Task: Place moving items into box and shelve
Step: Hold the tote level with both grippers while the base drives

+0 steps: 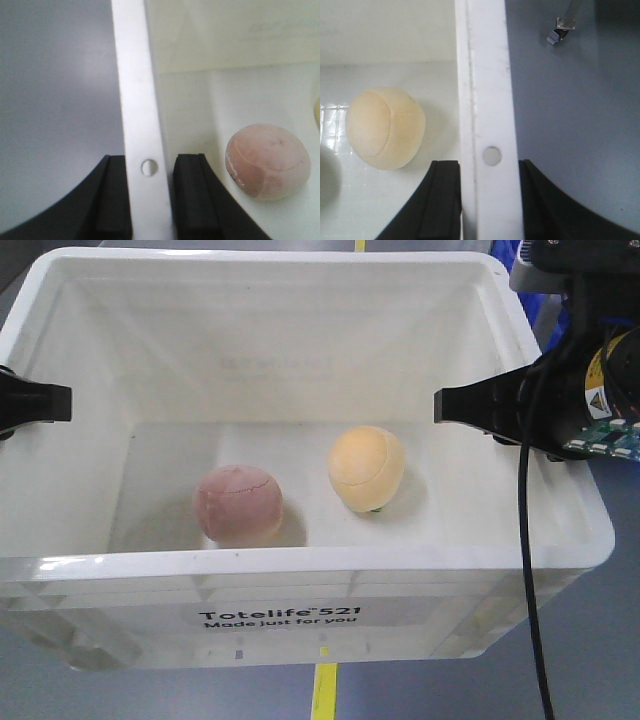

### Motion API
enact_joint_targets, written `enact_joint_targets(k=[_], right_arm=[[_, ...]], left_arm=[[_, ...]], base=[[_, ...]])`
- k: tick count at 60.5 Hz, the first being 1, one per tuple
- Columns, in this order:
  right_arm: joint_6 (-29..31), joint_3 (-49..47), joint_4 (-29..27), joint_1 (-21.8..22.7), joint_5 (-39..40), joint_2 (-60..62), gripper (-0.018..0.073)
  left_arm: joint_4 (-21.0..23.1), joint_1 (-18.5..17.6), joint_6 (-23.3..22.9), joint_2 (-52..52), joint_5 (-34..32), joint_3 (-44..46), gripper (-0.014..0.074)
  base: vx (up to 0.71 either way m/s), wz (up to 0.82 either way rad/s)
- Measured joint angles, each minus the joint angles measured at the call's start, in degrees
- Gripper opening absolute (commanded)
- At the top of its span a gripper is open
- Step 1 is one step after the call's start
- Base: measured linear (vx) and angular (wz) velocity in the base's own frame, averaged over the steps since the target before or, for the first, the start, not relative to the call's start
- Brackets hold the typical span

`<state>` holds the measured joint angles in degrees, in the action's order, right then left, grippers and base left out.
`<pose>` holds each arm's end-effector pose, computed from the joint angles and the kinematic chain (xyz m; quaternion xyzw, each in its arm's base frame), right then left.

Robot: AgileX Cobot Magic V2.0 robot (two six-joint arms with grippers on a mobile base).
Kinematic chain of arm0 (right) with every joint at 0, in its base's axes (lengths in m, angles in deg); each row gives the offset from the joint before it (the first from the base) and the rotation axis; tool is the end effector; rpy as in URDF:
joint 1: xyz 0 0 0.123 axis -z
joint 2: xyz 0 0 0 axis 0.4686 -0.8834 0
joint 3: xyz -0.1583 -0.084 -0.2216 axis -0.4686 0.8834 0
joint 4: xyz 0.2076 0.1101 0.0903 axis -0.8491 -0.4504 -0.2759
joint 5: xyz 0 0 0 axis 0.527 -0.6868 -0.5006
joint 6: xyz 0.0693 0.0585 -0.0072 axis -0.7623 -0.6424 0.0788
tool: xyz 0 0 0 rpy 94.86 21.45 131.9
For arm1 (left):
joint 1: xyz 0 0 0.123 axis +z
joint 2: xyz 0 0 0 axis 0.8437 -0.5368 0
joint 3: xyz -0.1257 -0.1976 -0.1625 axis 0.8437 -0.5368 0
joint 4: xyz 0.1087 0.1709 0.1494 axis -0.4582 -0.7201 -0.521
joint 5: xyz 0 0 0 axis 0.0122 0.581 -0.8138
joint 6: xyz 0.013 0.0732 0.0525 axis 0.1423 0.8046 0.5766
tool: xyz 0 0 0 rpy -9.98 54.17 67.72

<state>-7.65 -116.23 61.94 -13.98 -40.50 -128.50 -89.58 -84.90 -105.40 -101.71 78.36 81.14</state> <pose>0.1996 0.1232 0.3716 -0.0170 0.9342 -0.0161 0.3560 0.1795 -0.0670 0.3893 0.0235 0.9246 -0.0320 0.3789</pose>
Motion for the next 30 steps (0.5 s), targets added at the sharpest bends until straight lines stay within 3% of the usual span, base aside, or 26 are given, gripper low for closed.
enact_joint_targets(k=[30], right_arm=[[0.0,0.0,0.0,0.0,0.1,0.0,0.0075]], left_arm=[[0.0,0.0,0.0,0.0,0.0,0.0,-0.0022]], base=[[0.42,0.03]])
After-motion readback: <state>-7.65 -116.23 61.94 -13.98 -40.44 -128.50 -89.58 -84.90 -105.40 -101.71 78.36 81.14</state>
